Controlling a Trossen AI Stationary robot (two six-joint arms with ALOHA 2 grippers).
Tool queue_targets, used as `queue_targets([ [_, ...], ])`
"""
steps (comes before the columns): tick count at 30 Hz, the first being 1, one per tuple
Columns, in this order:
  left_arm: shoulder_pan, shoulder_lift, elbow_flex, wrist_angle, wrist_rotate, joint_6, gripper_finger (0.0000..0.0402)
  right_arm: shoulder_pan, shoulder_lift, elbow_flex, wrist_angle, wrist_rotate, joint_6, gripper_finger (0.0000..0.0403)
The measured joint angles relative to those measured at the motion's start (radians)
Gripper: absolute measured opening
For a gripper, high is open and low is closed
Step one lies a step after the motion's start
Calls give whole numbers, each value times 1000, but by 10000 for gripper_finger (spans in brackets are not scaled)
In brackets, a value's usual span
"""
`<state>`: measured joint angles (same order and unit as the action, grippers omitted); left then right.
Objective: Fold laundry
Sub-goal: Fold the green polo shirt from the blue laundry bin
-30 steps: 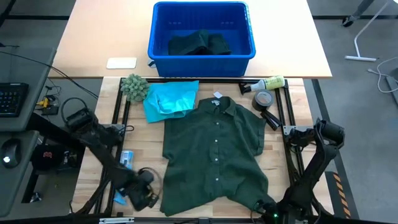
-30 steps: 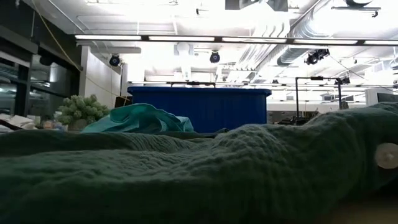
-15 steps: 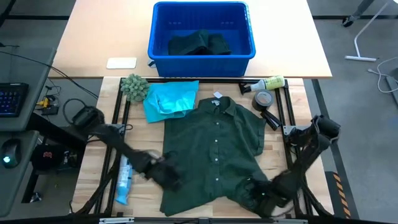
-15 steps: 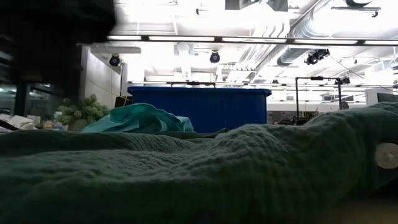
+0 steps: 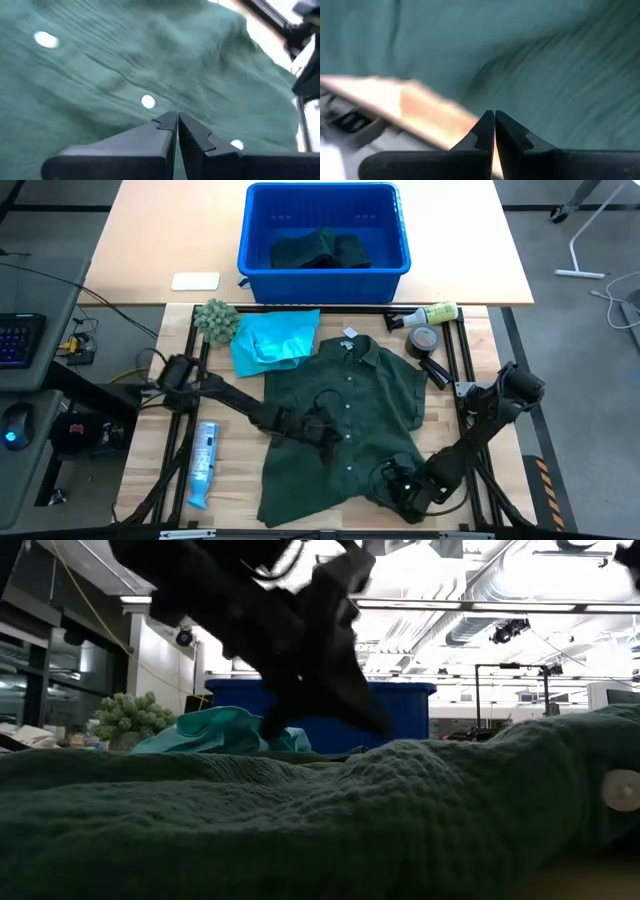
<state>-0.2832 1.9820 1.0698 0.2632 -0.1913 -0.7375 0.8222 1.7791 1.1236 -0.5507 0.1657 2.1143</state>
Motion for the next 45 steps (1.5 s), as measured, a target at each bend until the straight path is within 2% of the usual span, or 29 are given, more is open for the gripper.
queue_targets([
  [4,8,107,71,-15,52,45,0,-31,61,-3,-4,-2,15,0],
  [8,21,150,96,-37,54,42,0,-60,130,-3,97,-19,-29,0],
  [11,45,139,94,-112,57,69,0,-58,157,3,174,-114,-136,0],
  [18,101,91,89,-218,85,301,0,3,128,2,-16,-318,-268,0],
  [21,110,69,88,-255,100,334,0,15,103,-3,-77,-335,-311,0],
  [26,92,34,100,-341,159,324,0,17,35,15,-81,-343,-345,0],
  [28,72,2,106,-396,144,323,0,18,-9,34,-94,-326,-347,0],
  [34,-40,-129,100,-487,38,257,0,56,-121,59,-148,-162,-303,0],
  [39,-224,-160,101,-472,-18,151,0,81,-118,59,-79,-154,-344,0],
  [45,-400,-153,191,-483,18,316,3,60,-101,59,-6,-141,-419,0],
])
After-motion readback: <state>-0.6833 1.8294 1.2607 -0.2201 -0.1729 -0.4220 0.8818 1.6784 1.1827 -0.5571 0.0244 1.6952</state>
